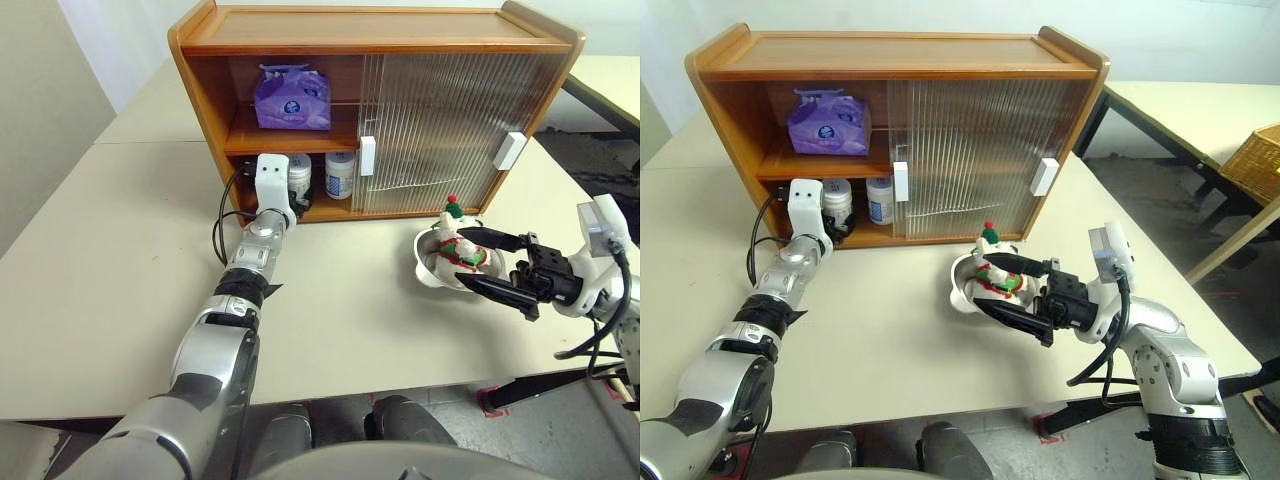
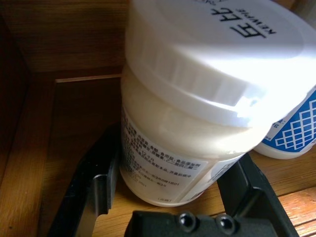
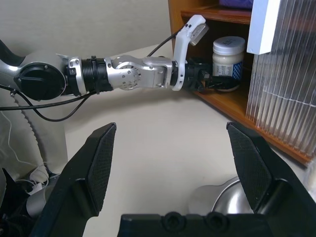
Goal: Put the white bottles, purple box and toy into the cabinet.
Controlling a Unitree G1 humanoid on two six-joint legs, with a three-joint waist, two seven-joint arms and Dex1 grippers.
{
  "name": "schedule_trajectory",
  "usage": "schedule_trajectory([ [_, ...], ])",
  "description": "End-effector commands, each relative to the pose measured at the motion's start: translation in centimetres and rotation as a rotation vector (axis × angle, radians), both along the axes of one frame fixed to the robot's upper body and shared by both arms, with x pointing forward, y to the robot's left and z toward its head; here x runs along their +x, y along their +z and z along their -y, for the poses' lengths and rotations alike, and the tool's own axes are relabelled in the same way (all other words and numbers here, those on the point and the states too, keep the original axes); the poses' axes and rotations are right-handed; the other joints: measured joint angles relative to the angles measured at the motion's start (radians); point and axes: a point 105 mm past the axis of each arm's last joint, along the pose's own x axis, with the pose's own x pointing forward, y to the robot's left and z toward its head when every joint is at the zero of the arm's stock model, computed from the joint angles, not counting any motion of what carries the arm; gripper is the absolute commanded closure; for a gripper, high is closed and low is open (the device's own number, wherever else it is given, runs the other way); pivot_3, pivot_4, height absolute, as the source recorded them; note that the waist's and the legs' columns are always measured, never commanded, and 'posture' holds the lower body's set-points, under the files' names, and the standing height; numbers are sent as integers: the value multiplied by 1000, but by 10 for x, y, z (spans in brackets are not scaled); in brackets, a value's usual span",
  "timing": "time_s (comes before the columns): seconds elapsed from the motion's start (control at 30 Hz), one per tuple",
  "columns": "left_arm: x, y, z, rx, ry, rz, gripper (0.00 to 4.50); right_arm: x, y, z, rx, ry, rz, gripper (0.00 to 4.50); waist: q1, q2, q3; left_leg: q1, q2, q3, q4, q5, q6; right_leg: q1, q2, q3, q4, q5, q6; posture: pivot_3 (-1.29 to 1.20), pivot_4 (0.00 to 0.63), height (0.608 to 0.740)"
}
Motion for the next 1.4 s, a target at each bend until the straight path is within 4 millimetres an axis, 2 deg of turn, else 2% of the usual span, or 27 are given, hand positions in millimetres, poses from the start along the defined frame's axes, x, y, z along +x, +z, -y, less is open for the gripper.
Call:
schedule_trajectory([
  [0.03,1,5,1,-19,1,16,50,-2,1,-1,-8,10,5,0,-1,0,0,0,0,0,0,0,0,0,0,0,0,0,-1,-204,14,740],
  [0.3,-9,4,3,-28,-12,26,19,-2,-1,0,-9,16,3,0,-5,0,0,0,0,3,0,1,0,0,0,0,0,2,5,-196,8,740],
  [0.53,-41,-2,6,-29,-87,-2,19,-1,-1,1,-6,21,6,0,-7,0,0,-1,0,5,0,1,-2,0,0,1,-1,-1,4,-192,1,740],
  [0.63,-64,-10,6,-19,-147,-19,19,-2,-1,2,-3,25,6,0,-6,1,-1,-1,0,6,0,1,-2,-1,0,1,0,-4,-1,-190,1,740],
  [0.77,-87,-8,9,-7,-262,6,937,-2,-1,2,0,26,5,0,-4,1,-1,0,0,6,0,0,-2,-1,0,1,0,-6,-5,-187,2,740],
  [0.9,-103,25,47,10,-547,195,2435,-2,-2,2,3,23,4,0,11,0,-1,1,0,4,0,-1,0,0,0,1,0,-2,-11,-181,2,740],
  [0.97,-102,37,62,28,-619,254,3081,-1,-2,2,3,22,3,0,20,1,-1,1,0,3,0,-1,0,0,-1,1,0,1,-16,-180,1,740],
  [1.1,-90,50,86,-26,-653,307,4475,0,-1,2,2,20,7,0,23,1,-1,2,0,2,1,-1,0,1,-2,0,0,3,-17,-185,0,740],
  [1.2,-88,49,99,-23,-692,314,4475,0,0,2,2,19,9,0,16,3,-2,2,1,3,0,-1,0,1,-2,0,0,3,-16,-193,0,740],
  [1.3,-89,59,129,-78,-754,356,4475,-2,0,2,1,10,13,0,9,4,-3,2,1,5,-1,-1,0,1,-2,0,0,1,-12,-201,0,740],
  [1.4,-88,64,143,-73,-784,385,4475,-4,-1,2,1,5,10,0,10,4,-3,0,0,5,1,-2,1,0,-2,1,0,-1,-3,-201,0,740],
])
